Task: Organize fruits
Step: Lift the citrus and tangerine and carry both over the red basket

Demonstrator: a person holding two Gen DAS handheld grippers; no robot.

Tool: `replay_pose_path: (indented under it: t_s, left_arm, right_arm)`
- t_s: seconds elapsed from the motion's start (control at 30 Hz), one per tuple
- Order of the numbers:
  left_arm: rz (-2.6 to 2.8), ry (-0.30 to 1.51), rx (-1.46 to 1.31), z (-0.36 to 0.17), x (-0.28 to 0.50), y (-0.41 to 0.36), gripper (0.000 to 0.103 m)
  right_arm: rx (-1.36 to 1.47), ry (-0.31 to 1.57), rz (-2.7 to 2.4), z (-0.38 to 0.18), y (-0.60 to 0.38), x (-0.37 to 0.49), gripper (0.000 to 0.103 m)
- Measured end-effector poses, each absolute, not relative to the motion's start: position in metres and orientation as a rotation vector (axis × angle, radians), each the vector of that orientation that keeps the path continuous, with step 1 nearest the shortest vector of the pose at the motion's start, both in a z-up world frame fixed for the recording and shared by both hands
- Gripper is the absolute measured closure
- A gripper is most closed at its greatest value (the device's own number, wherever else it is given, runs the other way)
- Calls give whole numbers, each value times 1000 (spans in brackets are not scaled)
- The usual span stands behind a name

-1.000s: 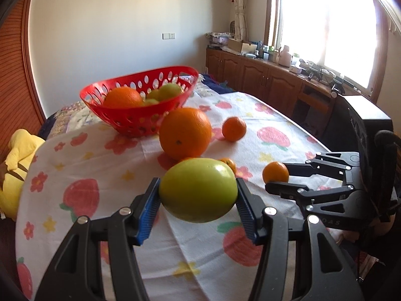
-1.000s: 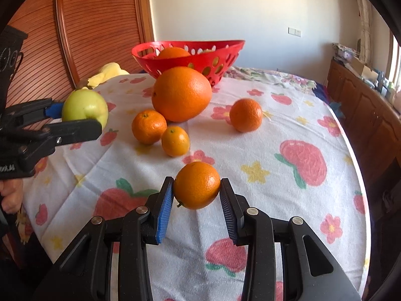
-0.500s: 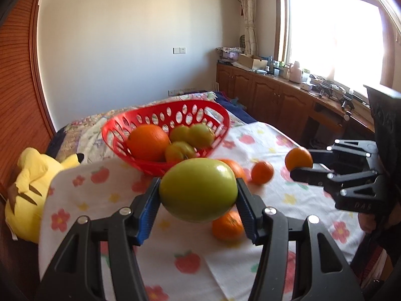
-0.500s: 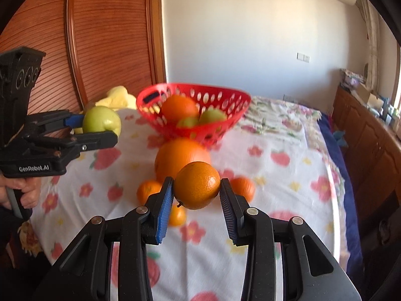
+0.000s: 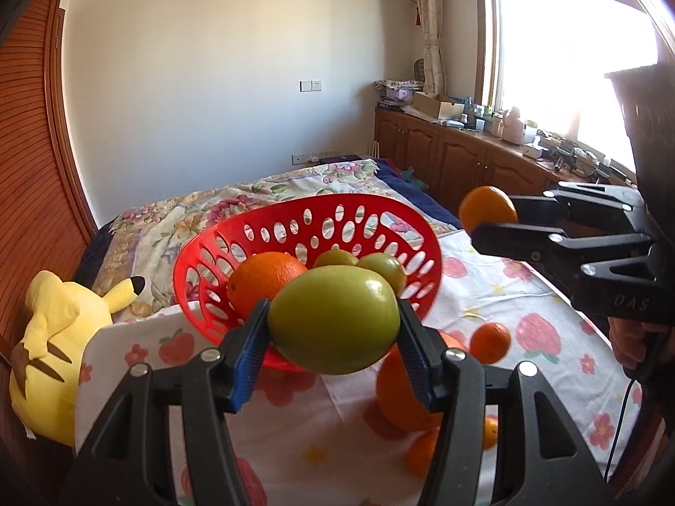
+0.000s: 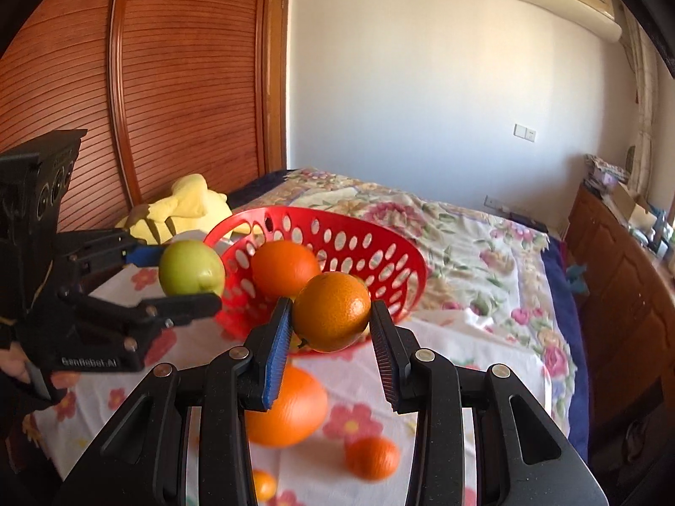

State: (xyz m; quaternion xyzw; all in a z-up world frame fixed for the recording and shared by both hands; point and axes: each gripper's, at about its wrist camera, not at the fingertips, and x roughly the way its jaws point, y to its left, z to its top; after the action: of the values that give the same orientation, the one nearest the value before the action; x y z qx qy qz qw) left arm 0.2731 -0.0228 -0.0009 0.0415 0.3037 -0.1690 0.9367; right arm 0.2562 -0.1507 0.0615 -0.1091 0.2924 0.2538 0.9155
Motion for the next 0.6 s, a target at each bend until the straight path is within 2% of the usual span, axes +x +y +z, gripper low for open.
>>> replay_pose_path:
  t_s: [0.6]
  left_arm:
    - [-320, 669, 76, -25, 331, -10, 46]
  right_arm:
    - [-273, 717, 575, 30, -99, 366, 66]
